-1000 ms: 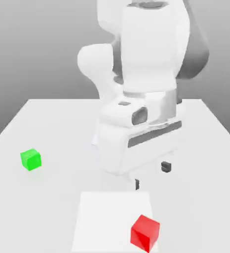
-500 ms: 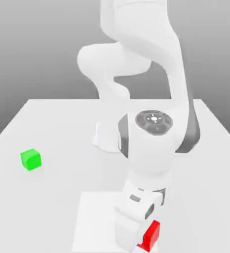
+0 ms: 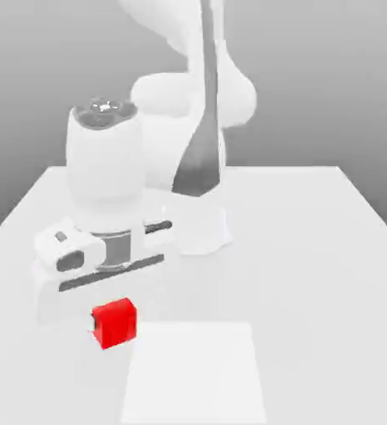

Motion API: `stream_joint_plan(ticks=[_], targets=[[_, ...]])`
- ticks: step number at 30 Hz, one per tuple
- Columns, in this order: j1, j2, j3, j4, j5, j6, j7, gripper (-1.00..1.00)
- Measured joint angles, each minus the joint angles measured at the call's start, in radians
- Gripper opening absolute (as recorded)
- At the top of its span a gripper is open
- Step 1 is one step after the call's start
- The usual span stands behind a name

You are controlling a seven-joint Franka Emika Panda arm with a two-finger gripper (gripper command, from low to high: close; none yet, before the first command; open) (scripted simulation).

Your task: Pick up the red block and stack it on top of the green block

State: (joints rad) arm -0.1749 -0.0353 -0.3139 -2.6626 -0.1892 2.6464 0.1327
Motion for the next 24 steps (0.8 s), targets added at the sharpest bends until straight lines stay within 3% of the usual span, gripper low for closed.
stream_joint_plan(ticks=[12,24], targets=[[-0.428,-0.259,-0.247,-0.258,-0.159,0.001,0.169,-1.0],[-0.372,-0.133,-0.315,-0.27,-0.051,0.147,0.104,-1.0]])
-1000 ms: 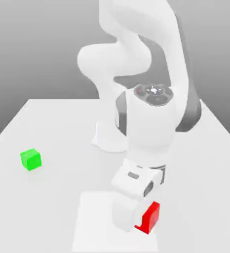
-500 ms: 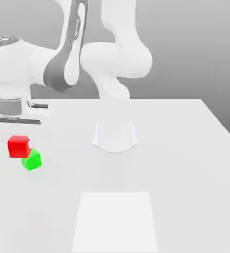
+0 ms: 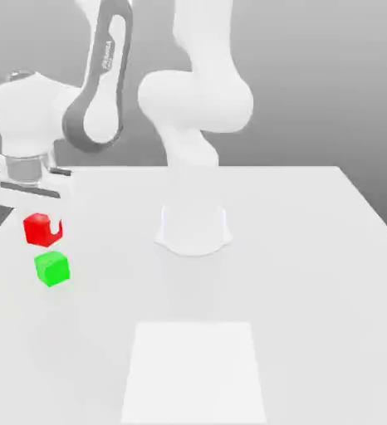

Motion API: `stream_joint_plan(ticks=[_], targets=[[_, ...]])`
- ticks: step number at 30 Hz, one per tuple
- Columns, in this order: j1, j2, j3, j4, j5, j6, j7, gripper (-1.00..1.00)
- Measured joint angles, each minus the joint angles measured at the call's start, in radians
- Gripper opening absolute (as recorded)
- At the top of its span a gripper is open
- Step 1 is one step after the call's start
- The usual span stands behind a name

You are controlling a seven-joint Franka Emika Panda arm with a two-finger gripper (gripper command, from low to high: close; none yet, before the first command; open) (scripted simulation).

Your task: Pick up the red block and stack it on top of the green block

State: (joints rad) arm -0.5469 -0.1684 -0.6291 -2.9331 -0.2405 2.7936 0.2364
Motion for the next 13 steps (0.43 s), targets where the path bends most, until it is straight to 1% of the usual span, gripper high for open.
stream_joint_plan(ticks=[4,7,12,13], targets=[[0.035,0.056,-0.017,-0.001,0.066,0.051,-0.044,-1.0],[0.063,0.101,-0.026,-0.001,0.132,0.089,-0.09,-1.0],[0.094,0.179,-0.007,-0.001,0.292,0.149,-0.203,-1.0],[0.094,0.19,0.0,-0.001,0.317,0.156,-0.221,1.0]])
